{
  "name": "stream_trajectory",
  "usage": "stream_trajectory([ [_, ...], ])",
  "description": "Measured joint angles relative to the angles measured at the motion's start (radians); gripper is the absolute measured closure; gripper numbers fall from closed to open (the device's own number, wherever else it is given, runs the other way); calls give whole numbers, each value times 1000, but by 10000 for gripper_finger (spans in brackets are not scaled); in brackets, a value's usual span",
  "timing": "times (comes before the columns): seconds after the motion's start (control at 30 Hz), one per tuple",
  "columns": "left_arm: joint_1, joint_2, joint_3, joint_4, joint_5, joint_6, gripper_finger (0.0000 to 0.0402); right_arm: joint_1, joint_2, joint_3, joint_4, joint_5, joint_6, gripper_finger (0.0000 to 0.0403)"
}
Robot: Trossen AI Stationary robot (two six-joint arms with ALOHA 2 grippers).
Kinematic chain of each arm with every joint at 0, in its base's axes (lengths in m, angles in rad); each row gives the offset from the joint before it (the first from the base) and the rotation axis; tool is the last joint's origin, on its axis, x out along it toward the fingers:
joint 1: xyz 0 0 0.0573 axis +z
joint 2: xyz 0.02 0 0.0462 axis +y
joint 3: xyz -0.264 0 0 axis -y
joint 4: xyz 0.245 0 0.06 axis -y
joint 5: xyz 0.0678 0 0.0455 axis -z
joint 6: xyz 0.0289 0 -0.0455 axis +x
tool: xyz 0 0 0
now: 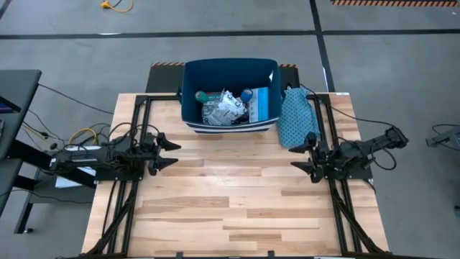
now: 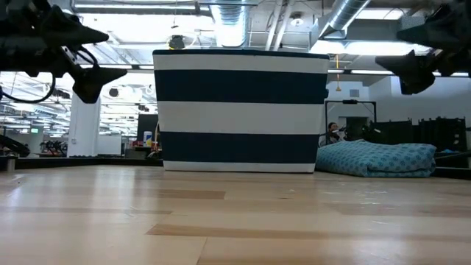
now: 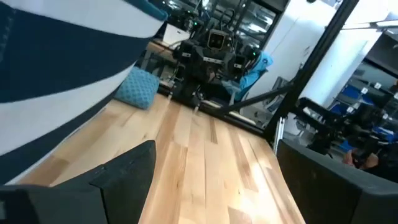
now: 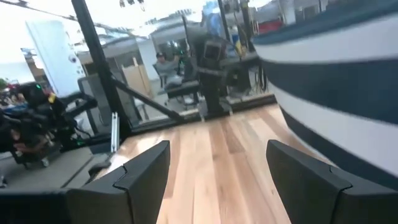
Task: Pick & place medical supplies in basket/bin
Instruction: Return to Home Position
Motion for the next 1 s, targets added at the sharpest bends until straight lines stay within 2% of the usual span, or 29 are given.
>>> stream_trajectory([
  [0.13,-23,7,0,-3,-7,19,79,-1,29,0,-3,0,48,143],
  [0.27,-40,7,-1,-12,-60,33,79,0,42,0,-3,-3,96,143],
  [1.0,-41,6,-3,-12,-59,11,79,0,42,-1,-4,-4,100,143],
])
